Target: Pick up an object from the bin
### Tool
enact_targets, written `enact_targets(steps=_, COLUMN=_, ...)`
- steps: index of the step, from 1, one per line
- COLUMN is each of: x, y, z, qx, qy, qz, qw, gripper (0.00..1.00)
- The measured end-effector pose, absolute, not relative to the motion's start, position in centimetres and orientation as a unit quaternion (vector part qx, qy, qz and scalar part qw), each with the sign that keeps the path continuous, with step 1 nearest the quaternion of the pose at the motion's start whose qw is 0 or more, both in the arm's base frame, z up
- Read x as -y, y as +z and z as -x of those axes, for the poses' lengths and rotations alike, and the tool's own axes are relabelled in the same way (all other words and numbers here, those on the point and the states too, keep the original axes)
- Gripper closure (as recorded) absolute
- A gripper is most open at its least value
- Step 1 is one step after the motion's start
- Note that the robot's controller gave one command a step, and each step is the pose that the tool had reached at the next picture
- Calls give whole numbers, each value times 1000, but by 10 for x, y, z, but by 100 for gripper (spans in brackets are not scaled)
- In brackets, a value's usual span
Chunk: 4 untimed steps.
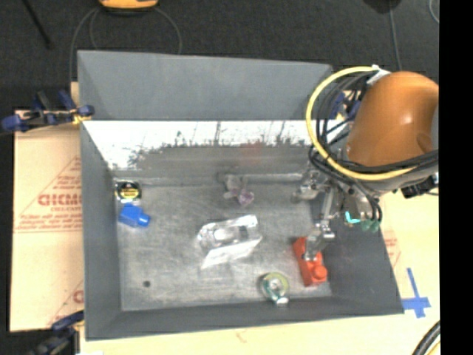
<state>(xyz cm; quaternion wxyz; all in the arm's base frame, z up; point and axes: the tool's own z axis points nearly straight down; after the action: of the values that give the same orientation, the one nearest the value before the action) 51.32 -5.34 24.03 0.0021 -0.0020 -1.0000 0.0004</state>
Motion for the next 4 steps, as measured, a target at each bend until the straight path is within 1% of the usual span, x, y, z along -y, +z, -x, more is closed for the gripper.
enact_targets(steps=1, x=128, y=129, z=-519, qx=999, qy=1, qz=-40, qw=1, gripper=0)
enact_targets(steps=2, x=125, y=120, z=-523, qx=998, qy=0, qz=-68, qw=-1, gripper=0)
enact_targets(steps=3, x=113, y=164, z=-549, qx=955, qy=2, qz=-298, qw=-4, gripper=0)
enact_targets(steps=4, x=134, y=89, z=-527, qx=848, qy=-7, qz=-530, qw=-8, gripper=0)
